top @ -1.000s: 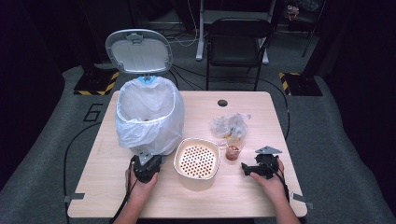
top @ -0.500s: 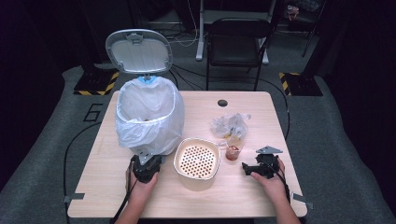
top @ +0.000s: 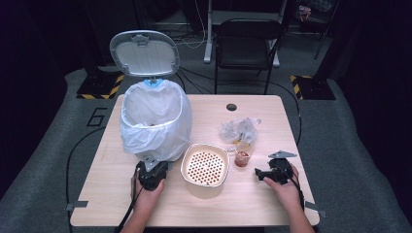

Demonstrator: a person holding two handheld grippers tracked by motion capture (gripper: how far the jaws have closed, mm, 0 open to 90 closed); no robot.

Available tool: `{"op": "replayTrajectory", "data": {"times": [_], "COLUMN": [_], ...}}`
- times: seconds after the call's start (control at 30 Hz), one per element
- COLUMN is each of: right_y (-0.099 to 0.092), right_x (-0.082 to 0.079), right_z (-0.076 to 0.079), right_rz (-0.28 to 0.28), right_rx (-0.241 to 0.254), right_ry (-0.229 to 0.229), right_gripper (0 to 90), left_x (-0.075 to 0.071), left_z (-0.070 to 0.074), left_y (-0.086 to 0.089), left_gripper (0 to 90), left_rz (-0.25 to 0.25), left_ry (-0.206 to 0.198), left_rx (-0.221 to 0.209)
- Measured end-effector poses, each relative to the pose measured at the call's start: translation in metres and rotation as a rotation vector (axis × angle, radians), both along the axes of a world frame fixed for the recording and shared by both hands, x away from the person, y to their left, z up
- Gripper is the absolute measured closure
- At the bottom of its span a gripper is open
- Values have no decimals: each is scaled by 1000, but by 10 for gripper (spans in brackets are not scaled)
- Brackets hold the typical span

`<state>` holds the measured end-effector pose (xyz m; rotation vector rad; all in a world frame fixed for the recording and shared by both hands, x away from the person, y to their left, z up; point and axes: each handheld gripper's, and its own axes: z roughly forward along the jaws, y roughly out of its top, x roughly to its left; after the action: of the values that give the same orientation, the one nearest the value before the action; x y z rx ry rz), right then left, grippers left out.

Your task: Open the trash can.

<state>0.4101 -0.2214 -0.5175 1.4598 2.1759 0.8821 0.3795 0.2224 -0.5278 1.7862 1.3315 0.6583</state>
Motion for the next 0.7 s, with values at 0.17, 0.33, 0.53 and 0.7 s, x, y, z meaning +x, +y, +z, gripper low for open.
{"op": "replayTrajectory", "data": {"times": [0.17,0.33,0.53,0.7], "right_y": [-5,-10,-19,-23], "right_x": [2,5,13,25], "right_z": [13,29,64,86], "right_rz": [-17,-26,-2,14], "right_rx": [-14,-6,32,63], "right_ry": [-8,-21,-63,-88], "right_gripper": [184,189,239,280], "left_x": [0,0,0,0], "left_z": [0,0,0,0], "left_y": [-1,-1,-1,-1], "left_gripper": [673,673,673,673], "left_rz": [8,14,12,14], "left_ry": [7,-3,-4,-5], "left_rx": [-8,-7,-6,-3]}}
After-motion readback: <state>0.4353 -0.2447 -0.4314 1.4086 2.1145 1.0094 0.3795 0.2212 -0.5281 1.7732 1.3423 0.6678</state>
